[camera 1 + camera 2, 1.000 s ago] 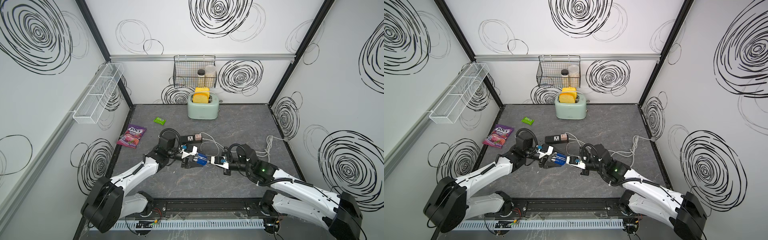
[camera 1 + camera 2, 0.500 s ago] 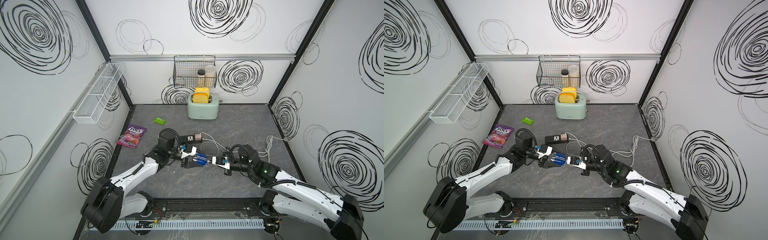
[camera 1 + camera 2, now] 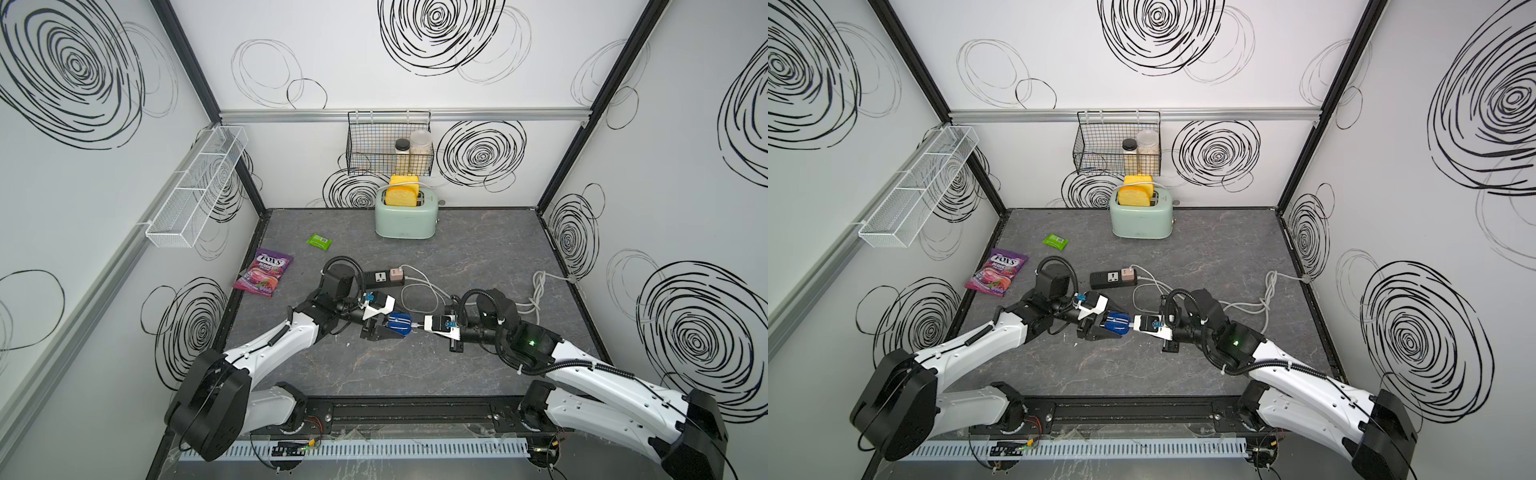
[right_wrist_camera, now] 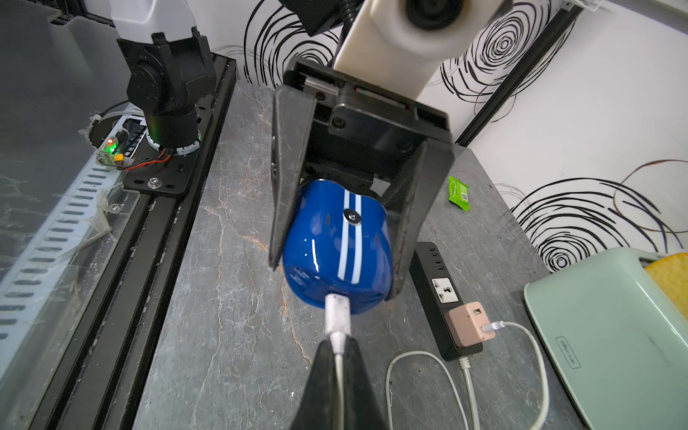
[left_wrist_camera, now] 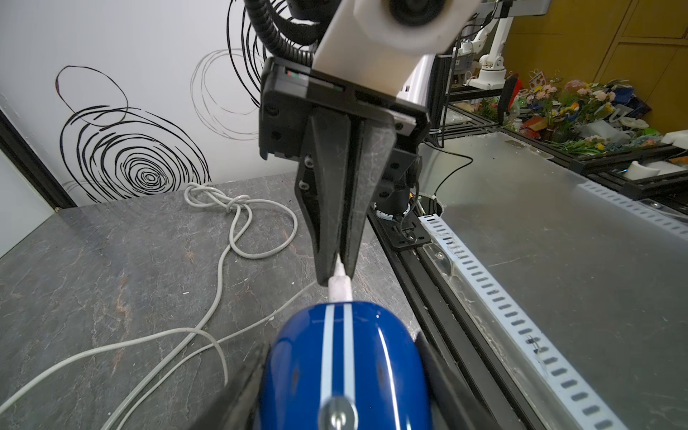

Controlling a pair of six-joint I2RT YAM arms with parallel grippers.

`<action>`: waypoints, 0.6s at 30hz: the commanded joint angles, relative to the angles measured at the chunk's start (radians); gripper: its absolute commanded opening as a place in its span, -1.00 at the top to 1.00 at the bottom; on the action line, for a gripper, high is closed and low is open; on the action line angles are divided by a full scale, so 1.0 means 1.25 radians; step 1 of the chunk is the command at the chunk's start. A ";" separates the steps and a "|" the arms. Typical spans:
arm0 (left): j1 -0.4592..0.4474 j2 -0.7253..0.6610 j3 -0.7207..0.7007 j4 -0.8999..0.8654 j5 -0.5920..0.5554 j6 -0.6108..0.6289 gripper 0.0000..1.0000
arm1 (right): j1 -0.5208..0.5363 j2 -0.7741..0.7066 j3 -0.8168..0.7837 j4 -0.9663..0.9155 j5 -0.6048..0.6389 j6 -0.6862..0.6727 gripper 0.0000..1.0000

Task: Charge the electric shaver
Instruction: Insert the charging cable into the electric shaver.

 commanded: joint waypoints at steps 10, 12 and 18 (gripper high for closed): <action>0.003 -0.012 -0.004 0.012 -0.037 0.023 1.00 | 0.015 -0.022 0.057 0.039 -0.007 -0.006 0.64; 0.018 -0.018 -0.013 0.022 -0.041 0.013 1.00 | 0.014 -0.038 0.054 0.016 0.006 -0.006 0.31; 0.033 -0.019 -0.027 0.035 -0.079 0.008 1.00 | 0.015 -0.066 0.044 -0.030 0.001 -0.012 -0.18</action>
